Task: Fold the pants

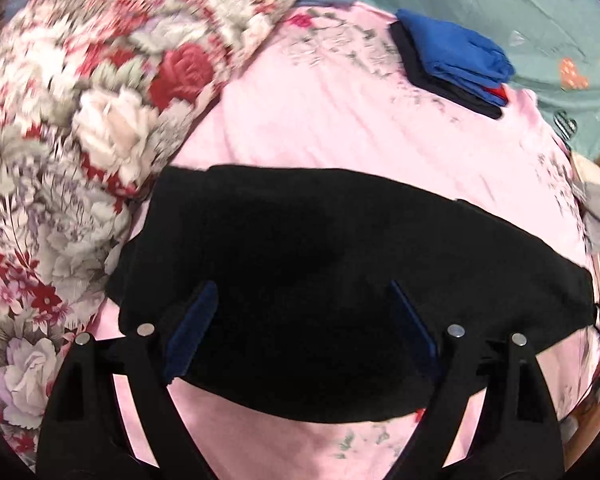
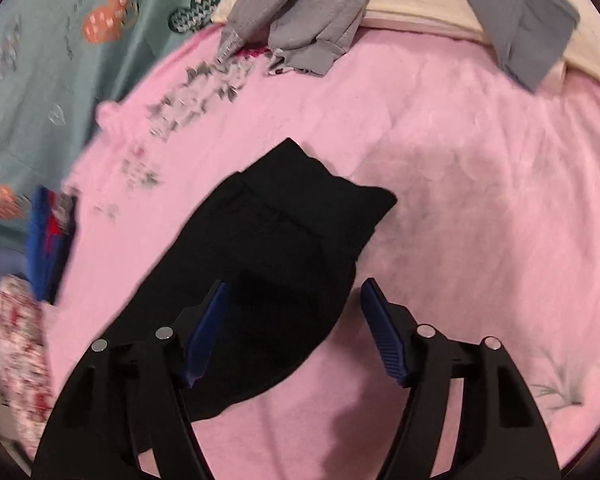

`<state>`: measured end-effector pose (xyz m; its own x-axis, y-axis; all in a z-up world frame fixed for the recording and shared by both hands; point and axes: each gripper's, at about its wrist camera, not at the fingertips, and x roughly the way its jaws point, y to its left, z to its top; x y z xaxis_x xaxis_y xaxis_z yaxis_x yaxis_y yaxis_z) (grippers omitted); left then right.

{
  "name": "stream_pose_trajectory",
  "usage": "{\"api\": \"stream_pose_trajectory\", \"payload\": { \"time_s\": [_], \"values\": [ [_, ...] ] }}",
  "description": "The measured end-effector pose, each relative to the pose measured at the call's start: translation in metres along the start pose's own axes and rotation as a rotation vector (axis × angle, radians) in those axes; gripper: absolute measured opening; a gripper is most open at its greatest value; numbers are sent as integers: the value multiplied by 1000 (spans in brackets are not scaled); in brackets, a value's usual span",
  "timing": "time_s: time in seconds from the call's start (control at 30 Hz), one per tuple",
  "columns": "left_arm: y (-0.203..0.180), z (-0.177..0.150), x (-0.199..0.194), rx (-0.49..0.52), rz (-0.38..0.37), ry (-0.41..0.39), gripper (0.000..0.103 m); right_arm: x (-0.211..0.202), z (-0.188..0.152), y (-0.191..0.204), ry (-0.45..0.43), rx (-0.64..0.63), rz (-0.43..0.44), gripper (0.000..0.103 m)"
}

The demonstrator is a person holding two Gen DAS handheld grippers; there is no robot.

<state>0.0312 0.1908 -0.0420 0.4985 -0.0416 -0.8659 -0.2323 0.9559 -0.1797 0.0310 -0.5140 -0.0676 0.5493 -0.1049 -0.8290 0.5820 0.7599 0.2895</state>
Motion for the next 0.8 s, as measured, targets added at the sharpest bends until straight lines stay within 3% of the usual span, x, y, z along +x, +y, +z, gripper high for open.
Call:
{"api": "stream_pose_trajectory", "payload": {
  "time_s": [0.07, 0.1, 0.17, 0.23, 0.3, 0.4, 0.53, 0.63, 0.7, 0.8],
  "values": [
    [-9, 1, -3, 14, -25, -18, 88, -32, -3, 13, -162, -35, -41, 68],
    [-15, 4, -1, 23, -42, -21, 89, -44, -6, 26, -209, -79, -8, 68],
    [-32, 11, 5, 58, -77, -19, 89, -56, -13, 64, -225, -183, 160, 69],
    [-49, 18, 8, 89, -109, -37, 89, -49, -25, 117, -130, -326, 360, 68],
    [-67, 24, 12, 119, -128, -78, 89, -36, -41, 169, -38, -445, 460, 51],
    [-80, 25, 23, 122, -143, -84, 89, -11, -79, 259, 102, -622, 563, 41],
    [-73, 24, 47, 66, -90, -23, 89, 3, -130, 345, 210, -792, 636, 38],
    [-61, 30, 44, -6, -123, -40, 89, 13, -169, 393, 275, -897, 643, 37],
    [-59, 35, 39, -15, -141, -59, 89, 22, -188, 409, 325, -940, 633, 32],
    [-67, 47, 39, -6, -142, -83, 89, 29, -212, 402, 391, -1007, 611, 29]
  ]
}}
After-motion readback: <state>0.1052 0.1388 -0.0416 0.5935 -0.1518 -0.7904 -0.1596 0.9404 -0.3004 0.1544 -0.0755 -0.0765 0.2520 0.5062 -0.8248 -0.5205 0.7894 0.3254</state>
